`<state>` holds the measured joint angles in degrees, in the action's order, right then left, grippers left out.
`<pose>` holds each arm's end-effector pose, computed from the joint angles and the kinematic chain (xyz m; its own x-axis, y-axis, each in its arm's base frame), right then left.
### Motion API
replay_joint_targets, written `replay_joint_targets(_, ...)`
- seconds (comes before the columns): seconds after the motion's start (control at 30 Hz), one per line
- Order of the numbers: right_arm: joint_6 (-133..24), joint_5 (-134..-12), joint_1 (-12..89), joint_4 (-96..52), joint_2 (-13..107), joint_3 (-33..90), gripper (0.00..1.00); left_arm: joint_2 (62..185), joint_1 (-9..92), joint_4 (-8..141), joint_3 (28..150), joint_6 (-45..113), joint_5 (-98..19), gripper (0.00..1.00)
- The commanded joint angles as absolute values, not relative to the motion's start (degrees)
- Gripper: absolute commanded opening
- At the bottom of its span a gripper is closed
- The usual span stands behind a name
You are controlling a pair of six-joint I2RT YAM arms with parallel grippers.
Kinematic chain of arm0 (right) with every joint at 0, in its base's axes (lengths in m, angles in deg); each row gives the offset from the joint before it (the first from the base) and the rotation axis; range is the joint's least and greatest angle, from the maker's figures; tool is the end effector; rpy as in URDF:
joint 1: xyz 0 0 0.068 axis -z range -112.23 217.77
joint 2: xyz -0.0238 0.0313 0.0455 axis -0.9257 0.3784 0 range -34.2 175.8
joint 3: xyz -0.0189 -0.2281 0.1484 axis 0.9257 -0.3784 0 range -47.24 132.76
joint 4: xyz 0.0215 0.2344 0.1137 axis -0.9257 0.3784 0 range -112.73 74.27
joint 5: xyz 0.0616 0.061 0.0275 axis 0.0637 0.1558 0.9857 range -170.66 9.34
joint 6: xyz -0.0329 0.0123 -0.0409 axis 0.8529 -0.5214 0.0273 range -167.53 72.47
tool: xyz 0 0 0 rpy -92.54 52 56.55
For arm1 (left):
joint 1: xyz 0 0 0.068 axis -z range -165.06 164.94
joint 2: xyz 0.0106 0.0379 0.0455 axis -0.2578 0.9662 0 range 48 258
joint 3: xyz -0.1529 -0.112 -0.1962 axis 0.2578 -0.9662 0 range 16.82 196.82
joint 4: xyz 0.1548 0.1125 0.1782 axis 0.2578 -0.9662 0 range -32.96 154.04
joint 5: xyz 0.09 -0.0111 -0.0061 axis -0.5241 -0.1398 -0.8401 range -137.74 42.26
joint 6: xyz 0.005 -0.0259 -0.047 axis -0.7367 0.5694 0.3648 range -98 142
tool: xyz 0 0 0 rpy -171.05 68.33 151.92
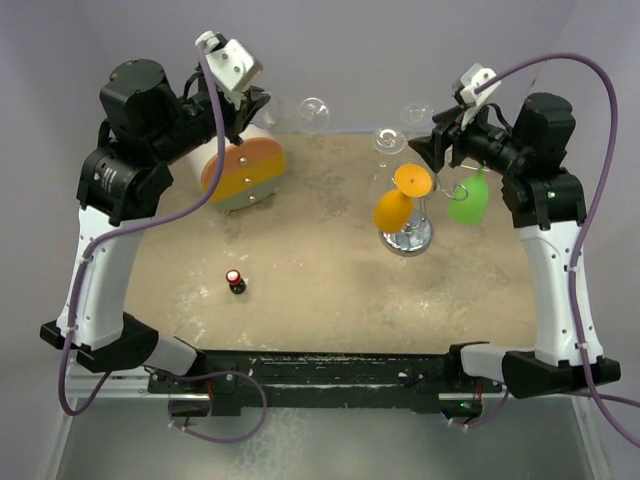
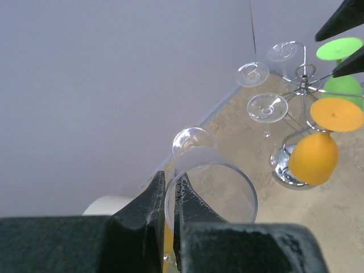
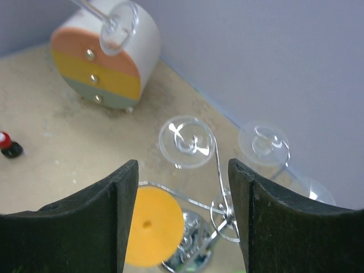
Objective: Place the wine glass upside down on the wine glass rack
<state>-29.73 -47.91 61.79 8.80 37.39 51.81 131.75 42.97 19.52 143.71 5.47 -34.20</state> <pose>0.2268 0.0430 0.5228 0.1236 -0.2457 -0.9614 -0.6159 0.7407 -0.2685 0.2057 -0.1190 0.5847 0.1686 0.2236 -0.9600 0.6420 0.7141 0.2791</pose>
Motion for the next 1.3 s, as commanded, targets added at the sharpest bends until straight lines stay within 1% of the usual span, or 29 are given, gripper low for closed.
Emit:
replay_joint_targets(0.0, -47.89, -36.76, 61.66, -5.76, 40.38, 53.75, 0.68, 132.11, 42.98, 24.71, 147.22, 8.54, -30.19, 0.00)
replay_joint_targets(0.17, -63.49, -35.02, 61.44, -18.30, 44.02, 50.68, 0.70, 133.86, 42.98, 27.04, 150.66, 9.49, -27.52, 0.00)
replay_joint_targets(0.27, -70.04, -34.47, 60.99, -23.62, 45.69, 49.03, 0.70, 134.62, 42.98, 28.17, 151.65, 11.94, -25.46, 0.00)
replay_joint_targets(0.5, -72.41, -36.81, 57.94, -24.10, 48.23, 50.86, 0.72, 135.91, 42.98, 29.26, 152.12, 14.99, -22.80, 0.00)
replay_joint_targets(0.6, -73.65, -38.36, 57.15, -23.80, 48.87, 51.19, 0.70, 136.19, 43.00, 29.83, 152.16, 15.66, -22.19, 0.00)
replay_joint_targets(0.83, -79.25, -38.24, 56.87, -26.35, 50.44, 50.32, 0.63, 136.76, 42.98, 30.40, 152.05, 16.68, -20.73, 0.00)
replay_joint_targets(1.07, -83.45, -36.15, 56.70, -29.73, 51.56, 49.27, 0.45, 137.16, 42.98, 30.61, 152.05, 16.80, -20.40, 0.00)
replay_joint_targets(1.17, -83.68, -36.19, 56.56, -29.96, 51.58, 48.82, 0.40, 137.38, 42.98, 30.70, 152.06, 16.86, -20.26, 0.00)
replay_joint_targets(1.27, -84.02, -36.38, 56.45, -30.29, 51.45, 48.10, 0.36, 137.40, 42.98, 30.77, 152.06, 16.95, -20.14, 0.00)
